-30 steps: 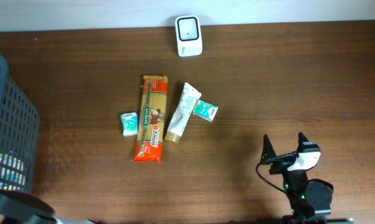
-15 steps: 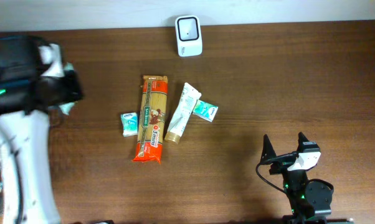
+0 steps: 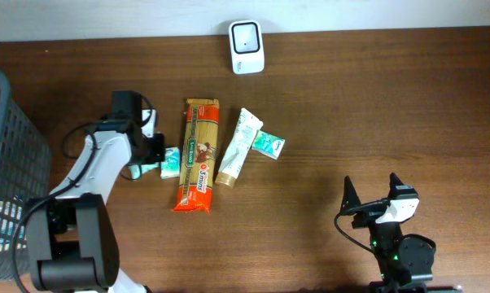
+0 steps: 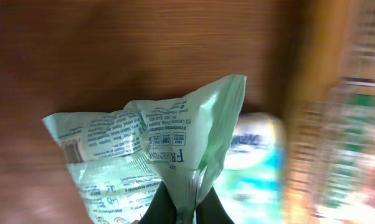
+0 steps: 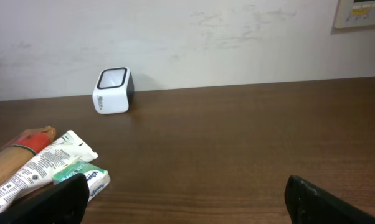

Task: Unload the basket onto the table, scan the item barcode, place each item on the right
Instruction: 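Grasp the green wrapped packet from the basket and place it on the table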

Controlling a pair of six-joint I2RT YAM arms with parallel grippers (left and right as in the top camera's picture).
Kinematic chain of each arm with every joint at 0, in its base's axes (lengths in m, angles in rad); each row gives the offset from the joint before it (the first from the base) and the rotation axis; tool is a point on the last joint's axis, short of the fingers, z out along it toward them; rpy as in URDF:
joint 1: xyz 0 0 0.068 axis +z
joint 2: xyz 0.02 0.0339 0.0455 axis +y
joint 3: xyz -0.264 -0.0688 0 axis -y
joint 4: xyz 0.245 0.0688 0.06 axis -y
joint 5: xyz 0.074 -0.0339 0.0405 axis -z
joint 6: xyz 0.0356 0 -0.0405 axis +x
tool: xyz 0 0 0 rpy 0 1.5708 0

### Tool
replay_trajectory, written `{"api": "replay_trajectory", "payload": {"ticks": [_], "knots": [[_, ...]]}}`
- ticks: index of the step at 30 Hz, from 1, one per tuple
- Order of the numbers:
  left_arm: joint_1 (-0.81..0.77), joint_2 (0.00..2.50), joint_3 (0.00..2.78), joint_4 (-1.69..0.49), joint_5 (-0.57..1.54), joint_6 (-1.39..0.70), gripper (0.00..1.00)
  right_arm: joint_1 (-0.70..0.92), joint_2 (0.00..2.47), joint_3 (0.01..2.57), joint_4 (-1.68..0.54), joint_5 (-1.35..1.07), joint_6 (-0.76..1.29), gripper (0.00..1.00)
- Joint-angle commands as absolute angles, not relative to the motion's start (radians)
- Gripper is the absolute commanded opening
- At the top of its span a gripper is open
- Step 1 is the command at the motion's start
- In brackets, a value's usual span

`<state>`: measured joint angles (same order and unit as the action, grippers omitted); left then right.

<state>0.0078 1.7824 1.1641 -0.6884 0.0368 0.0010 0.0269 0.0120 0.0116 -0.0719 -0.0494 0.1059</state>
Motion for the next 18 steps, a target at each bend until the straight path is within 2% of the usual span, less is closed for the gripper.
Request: {"api": "replay_trajectory", "payload": {"ticks": [1,7,10,13,14,15,16,17,18], "knots": [[-0.075,1.806,1.155,-0.680,0.290,0.012,0.00,0.033,0.007,0.006,-0.075,-0.056,0.109,0.99],[-0.190,1.806,1.155,-0.645,0.257,-0.065,0.00,0.033,0.007,0.006,-0.075,-0.055,0.109,0.99],[-0.182,1.806,1.156,-0.676,0.068,-0.174,0.00,0.033,0.007,0.006,-0.075,-0.056,0.109,0.99],[-0.178,1.806,1.156,-0.721,-0.071,-0.190,0.00,0.033,0.007,0.006,-0.075,-0.056,0.109,0.99],[-0.178,1.806,1.156,-0.731,-0.079,-0.190,0.17,0.033,0.007,0.006,-0.075,-0.056,0.109,0.99],[-0.179,1.806,1.156,-0.731,-0.075,-0.190,0.59,0.033,0.007,0.006,-0.075,-0.055,0.109,0.99],[-0.181,1.806,1.157,-0.731,-0.066,-0.190,0.82,0.033,0.007,0.006,-0.075,-0.056,0.109,0.99],[-0.180,1.804,1.180,-0.750,-0.023,-0.190,0.96,0.033,0.007,0.006,-0.075,-0.056,0.109,0.98],[-0.180,1.800,1.201,-0.770,-0.010,-0.190,0.99,0.033,0.007,0.006,-0.075,-0.056,0.109,0.99]]}}
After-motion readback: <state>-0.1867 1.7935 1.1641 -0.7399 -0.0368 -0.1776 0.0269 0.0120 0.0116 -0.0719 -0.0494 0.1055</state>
